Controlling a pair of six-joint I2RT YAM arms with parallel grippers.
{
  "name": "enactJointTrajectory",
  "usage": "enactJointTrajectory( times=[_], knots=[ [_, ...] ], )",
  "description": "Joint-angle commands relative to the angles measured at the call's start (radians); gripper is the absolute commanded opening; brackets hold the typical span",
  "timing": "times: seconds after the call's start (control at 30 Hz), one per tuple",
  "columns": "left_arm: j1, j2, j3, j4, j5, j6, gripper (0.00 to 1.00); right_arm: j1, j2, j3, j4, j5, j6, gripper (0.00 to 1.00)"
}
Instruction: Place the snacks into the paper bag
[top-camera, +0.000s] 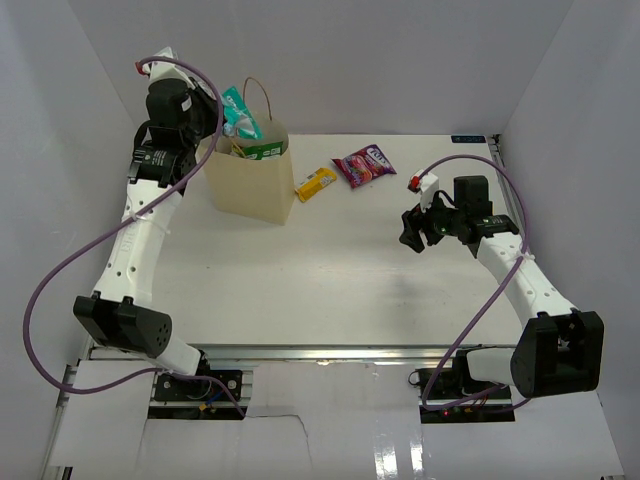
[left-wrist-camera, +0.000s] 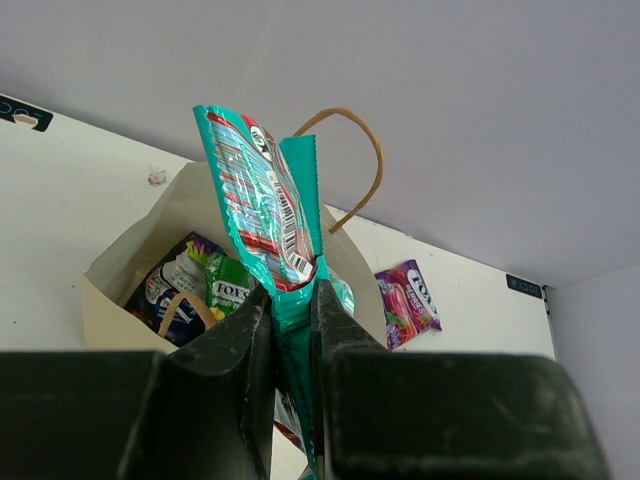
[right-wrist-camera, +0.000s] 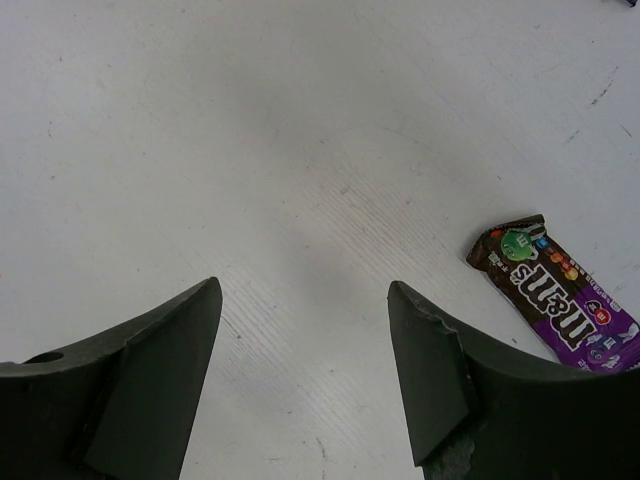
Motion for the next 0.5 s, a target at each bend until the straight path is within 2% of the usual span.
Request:
enactJointTrajectory(
  times=[0.0, 0.27, 0.33, 0.4, 0.47],
  knots=[
    [0.003, 0.011, 0.028, 0.078, 0.002, 0.003, 0.00, -0.005, -0.007, -0.002, 0.026, -0.004, 0.004, 0.73],
    [0.008, 0.188, 0.189, -0.056, 0.022, -0.074, 0.00, -0.009, -0.030, -0.005, 0.027, 0.013, 0.002, 0.73],
    [0.010, 0.209, 0.203, -0.086, 0.031, -0.079, 0.07, -0.010, -0.035, -0.013, 0.027, 0.015, 0.001, 0.73],
    [0.010, 0.212, 0.214, -0.097, 0.044, -0.082, 0.09, -0.013, -0.035, -0.018, 0.029, 0.013, 0.001, 0.73],
    [0.011, 0.205, 0.219, -0.103, 0.047, -0.082, 0.18, -0.015, -0.032, -0.018, 0.030, 0.012, 0.001, 0.73]
  ],
)
